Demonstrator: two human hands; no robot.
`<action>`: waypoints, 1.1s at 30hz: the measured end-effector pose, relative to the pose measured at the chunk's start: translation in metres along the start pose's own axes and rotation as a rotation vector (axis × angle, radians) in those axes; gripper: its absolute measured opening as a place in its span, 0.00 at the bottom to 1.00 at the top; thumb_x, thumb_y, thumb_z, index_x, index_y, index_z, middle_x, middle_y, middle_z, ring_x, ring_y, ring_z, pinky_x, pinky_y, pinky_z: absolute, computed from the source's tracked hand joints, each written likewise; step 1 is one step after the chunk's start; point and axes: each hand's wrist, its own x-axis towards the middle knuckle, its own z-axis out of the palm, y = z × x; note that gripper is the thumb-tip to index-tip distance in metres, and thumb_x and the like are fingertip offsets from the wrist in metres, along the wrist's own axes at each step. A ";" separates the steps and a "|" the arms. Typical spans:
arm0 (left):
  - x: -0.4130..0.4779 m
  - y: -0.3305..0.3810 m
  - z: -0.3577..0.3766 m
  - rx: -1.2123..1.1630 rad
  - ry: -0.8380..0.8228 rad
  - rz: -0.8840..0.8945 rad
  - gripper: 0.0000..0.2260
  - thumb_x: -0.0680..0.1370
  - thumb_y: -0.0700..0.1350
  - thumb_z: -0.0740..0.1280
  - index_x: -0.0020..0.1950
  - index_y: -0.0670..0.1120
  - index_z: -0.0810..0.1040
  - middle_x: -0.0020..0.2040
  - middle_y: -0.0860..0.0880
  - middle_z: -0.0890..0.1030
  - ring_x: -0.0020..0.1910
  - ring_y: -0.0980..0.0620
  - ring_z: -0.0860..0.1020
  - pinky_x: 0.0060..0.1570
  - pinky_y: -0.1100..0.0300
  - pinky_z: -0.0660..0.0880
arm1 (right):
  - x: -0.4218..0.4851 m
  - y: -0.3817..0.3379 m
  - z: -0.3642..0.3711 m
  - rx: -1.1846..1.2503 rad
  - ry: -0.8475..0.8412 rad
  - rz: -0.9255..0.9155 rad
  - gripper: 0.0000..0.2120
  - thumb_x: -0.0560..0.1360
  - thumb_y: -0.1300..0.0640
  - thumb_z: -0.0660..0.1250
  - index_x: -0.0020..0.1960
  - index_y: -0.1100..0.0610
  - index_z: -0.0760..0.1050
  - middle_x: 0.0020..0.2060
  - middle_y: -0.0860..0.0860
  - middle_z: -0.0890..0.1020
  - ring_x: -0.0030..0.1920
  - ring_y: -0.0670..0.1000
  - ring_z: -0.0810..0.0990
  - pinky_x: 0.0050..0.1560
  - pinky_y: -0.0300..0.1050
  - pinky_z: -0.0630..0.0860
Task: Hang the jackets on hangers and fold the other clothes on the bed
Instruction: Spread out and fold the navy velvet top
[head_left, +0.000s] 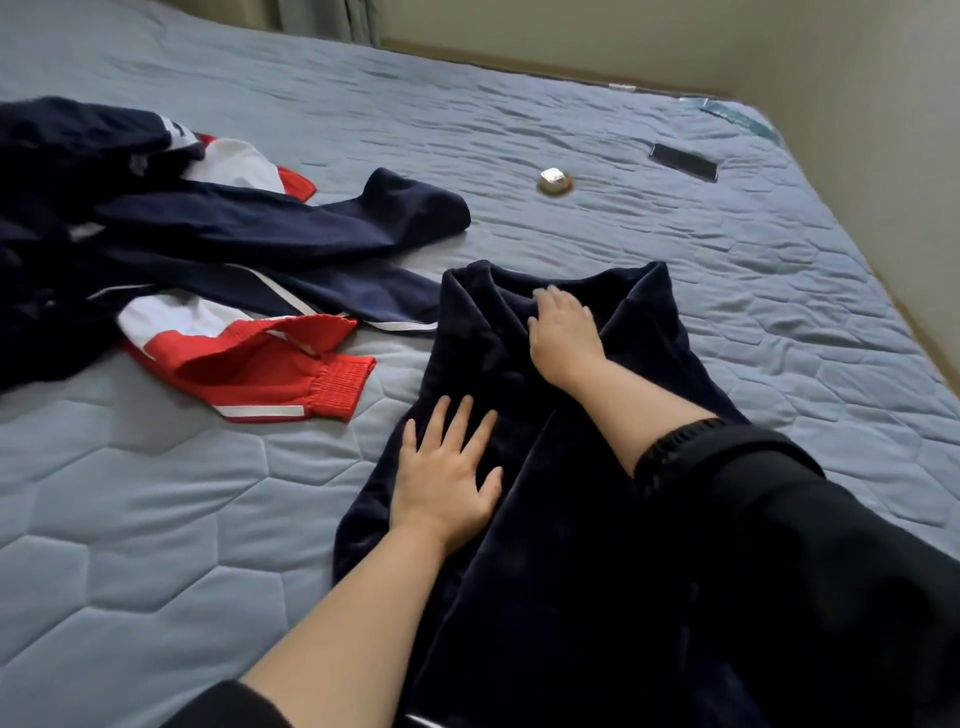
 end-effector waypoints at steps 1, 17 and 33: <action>0.001 0.000 0.001 -0.005 0.004 0.003 0.34 0.71 0.62 0.40 0.78 0.56 0.51 0.79 0.50 0.49 0.78 0.48 0.45 0.73 0.44 0.46 | 0.010 -0.002 0.001 0.008 -0.011 0.012 0.25 0.81 0.57 0.55 0.76 0.59 0.55 0.76 0.56 0.58 0.76 0.55 0.54 0.74 0.54 0.52; 0.003 -0.008 0.007 -0.162 0.088 0.032 0.30 0.74 0.58 0.47 0.75 0.55 0.63 0.77 0.50 0.59 0.77 0.48 0.54 0.72 0.45 0.52 | 0.062 0.004 -0.011 0.064 -0.015 0.132 0.13 0.74 0.59 0.60 0.57 0.54 0.74 0.56 0.56 0.78 0.60 0.59 0.73 0.66 0.52 0.65; 0.029 -0.006 -0.093 -0.795 0.364 -0.194 0.36 0.66 0.41 0.73 0.72 0.41 0.64 0.69 0.40 0.67 0.69 0.43 0.65 0.70 0.53 0.61 | -0.096 -0.011 -0.104 -0.171 0.225 -0.354 0.09 0.75 0.61 0.61 0.55 0.59 0.74 0.51 0.54 0.77 0.49 0.59 0.76 0.40 0.45 0.61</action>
